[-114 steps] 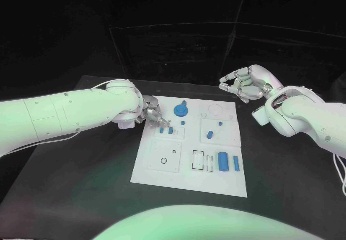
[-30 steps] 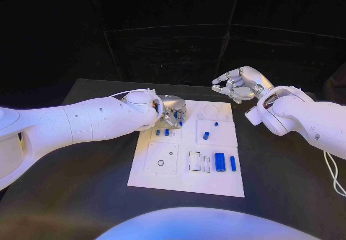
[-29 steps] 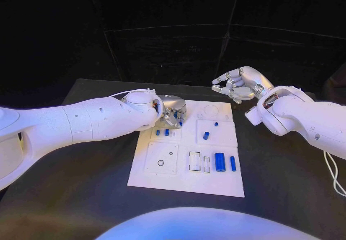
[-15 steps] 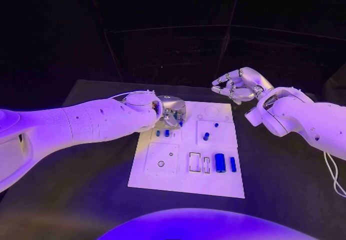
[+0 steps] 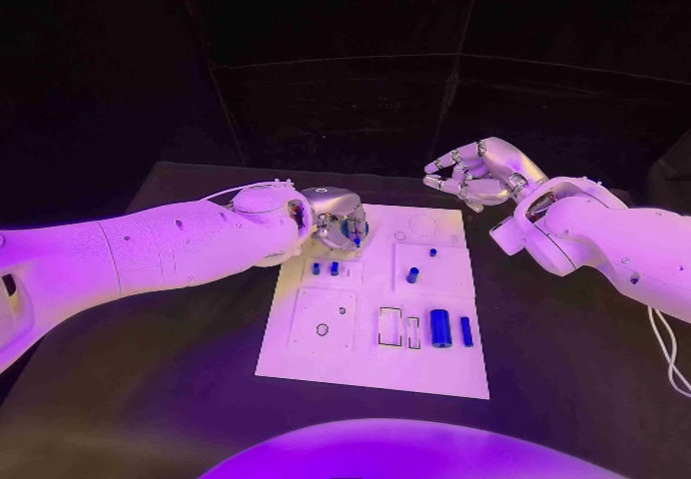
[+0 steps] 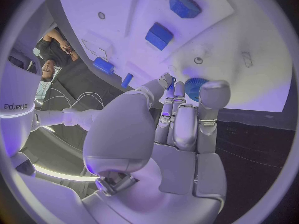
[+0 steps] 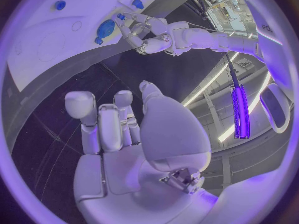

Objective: Assemble the parts on the task board

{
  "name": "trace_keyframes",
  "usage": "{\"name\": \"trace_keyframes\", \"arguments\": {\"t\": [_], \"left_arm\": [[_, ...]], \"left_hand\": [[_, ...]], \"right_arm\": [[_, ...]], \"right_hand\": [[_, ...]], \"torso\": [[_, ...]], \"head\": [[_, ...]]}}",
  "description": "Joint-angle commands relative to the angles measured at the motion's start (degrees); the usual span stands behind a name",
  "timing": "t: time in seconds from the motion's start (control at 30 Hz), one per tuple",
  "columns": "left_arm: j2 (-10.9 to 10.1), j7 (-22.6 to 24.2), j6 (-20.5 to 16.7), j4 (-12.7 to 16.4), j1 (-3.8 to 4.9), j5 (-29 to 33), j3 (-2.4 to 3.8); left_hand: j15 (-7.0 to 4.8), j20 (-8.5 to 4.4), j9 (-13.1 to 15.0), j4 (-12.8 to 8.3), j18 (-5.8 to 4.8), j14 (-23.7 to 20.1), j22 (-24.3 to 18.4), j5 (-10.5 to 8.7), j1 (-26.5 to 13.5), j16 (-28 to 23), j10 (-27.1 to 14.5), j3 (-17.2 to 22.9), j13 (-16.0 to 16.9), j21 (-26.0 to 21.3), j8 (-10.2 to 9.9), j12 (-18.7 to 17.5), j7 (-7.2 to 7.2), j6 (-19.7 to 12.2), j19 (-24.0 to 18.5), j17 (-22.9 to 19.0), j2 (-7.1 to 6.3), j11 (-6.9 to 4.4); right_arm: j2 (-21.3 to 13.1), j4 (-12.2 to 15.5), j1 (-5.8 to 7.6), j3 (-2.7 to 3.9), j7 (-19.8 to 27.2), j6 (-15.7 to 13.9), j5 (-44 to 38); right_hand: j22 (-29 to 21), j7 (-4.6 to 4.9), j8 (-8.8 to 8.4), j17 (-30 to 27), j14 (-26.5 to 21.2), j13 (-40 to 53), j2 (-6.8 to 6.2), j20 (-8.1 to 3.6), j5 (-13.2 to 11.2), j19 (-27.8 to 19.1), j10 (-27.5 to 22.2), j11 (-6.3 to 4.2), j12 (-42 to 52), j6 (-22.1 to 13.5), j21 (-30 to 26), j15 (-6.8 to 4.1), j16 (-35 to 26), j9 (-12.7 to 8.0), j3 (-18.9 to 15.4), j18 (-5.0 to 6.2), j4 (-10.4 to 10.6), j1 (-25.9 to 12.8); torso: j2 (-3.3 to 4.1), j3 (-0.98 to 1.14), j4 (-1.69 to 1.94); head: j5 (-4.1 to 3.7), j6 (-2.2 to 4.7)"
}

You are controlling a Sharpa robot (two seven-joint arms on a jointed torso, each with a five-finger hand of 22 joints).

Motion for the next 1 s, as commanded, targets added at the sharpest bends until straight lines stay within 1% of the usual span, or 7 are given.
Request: {"name": "trace_keyframes", "arguments": {"t": [0.03,0.2,0.27,0.37,0.67,0.83,1.0], "left_arm": [[-1.4,1.4,-2.5,1.2,0.12,2.5,0.36],[-4.0,1.4,-2.1,2.6,0.14,3.4,0.69],[-4.7,1.2,-1.5,2.9,0.15,3.5,0.72],[-5.6,0.8,-0.4,3.2,0.15,3.7,0.74],[-6.4,-0.1,2.7,3.3,0.15,3.7,0.74],[-6.7,-0.8,4.1,3.2,0.15,3.7,0.73],[-6.8,-1.2,5.1,3.0,0.15,3.7,0.72]], "left_hand": [[-0.27,0.09,-0.1,0.0,-0.44,1.2,0.1,0.08,0.4,-0.1,0.4,0.4,0.1,0.4,-0.3,-0.2,0.16,0.4,0.4,-0.1,-0.2,-0.01],[-0.25,0.1,-0.2,0.0,-0.49,1.2,0.4,0.08,0.3,-0.1,0.6,0.6,0.1,0.6,-0.4,-0.5,0.17,0.6,0.4,-0.1,-0.34,0.01],[-0.25,0.11,-0.2,-0.1,-0.51,1.2,0.5,0.08,0.2,-0.1,0.7,0.7,0.1,0.8,-0.4,-0.5,0.16,0.6,0.4,-0.1,-0.39,0.0],[-0.25,0.11,-0.2,-0.1,-0.53,1.2,0.6,0.07,0.2,-0.1,0.7,0.7,0.1,0.9,-0.5,-0.6,0.15,0.7,0.4,-0.2,-0.45,-0.01],[-0.26,0.11,-0.2,-0.1,-0.54,1.2,0.8,0.07,0.1,-0.2,0.9,0.7,0.1,1.0,-0.5,-0.7,0.11,0.8,0.4,-0.3,-0.56,-0.03],[-0.26,0.11,-0.2,-0.1,-0.54,1.2,0.8,0.07,0.1,-0.2,0.9,0.7,0.1,1.0,-0.5,-0.7,0.11,0.8,0.4,-0.3,-0.56,-0.03],[-0.27,0.11,-0.2,-0.1,-0.54,1.2,0.8,0.08,0.0,-0.2,1.0,0.8,0.1,1.0,-0.6,-0.8,0.09,0.9,0.4,-0.4,-0.59,-0.04]], "right_arm": [[0.0,0.0,0.11,0.03,0.3,0.3,0.2],[-0.1,-0.1,0.11,0.03,0.3,0.4,0.2],[-0.1,-0.2,0.11,0.03,0.2,0.4,0.2],[0.0,-0.3,0.1,0.03,0.2,0.4,0.2],[0.1,-0.4,0.1,0.03,0.2,0.4,0.2],[0.1,-0.4,0.09,0.03,0.2,0.4,0.2],[0.1,-0.4,0.09,0.03,0.2,0.4,0.2]], "right_hand": [[0.1,-0.07,0.35,0.1,2.1,0.1,0.45,-0.23,0.2,0.0,-0.2,-0.06,-0.1,-0.2,-0.3,-0.44,-0.2,-0.1,0.0,0.37,0.2,0.1],[0.1,-0.07,0.35,0.1,2.1,0.1,0.45,-0.23,0.2,0.0,-0.2,-0.06,-0.1,-0.2,-0.3,-0.44,-0.2,-0.1,0.0,0.37,0.2,0.1],[0.1,-0.07,0.35,0.1,2.1,0.1,0.45,-0.23,0.2,0.0,-0.2,-0.06,-0.1,-0.2,-0.3,-0.44,-0.2,-0.1,0.0,0.37,0.2,0.1],[0.1,-0.07,0.35,0.1,2.1,0.1,0.45,-0.23,0.2,0.0,-0.2,-0.06,-0.1,-0.2,-0.3,-0.44,-0.2,-0.1,0.0,0.37,0.2,0.1],[0.1,-0.07,0.35,0.1,2.1,0.1,0.45,-0.23,0.2,0.0,-0.2,-0.06,-0.1,-0.2,-0.3,-0.44,-0.2,-0.1,0.0,0.37,0.2,0.1],[0.1,-0.07,0.35,0.1,2.1,0.1,0.45,-0.23,0.2,0.0,-0.2,-0.06,-0.1,-0.2,-0.3,-0.44,-0.2,-0.1,0.0,0.37,0.2,0.1],[0.1,-0.07,0.35,0.1,2.1,0.1,0.45,-0.23,0.2,0.0,-0.2,-0.06,-0.1,-0.2,-0.3,-0.44,-0.2,-0.1,0.0,0.37,0.2,0.1]], "torso": [[0.03,-0.05,0.08],[0.03,-0.04,0.11],[0.03,-0.09,0.18],[0.02,-0.06,0.12],[0.1,-0.05,-0.03],[0.07,0.01,0.04],[0.08,-0.02,0.09]], "head": [[0.09,-0.03],[0.19,-0.03],[0.19,-0.02],[0.32,-0.04],[0.37,-0.11],[0.32,-0.21],[0.3,-0.3]]}}
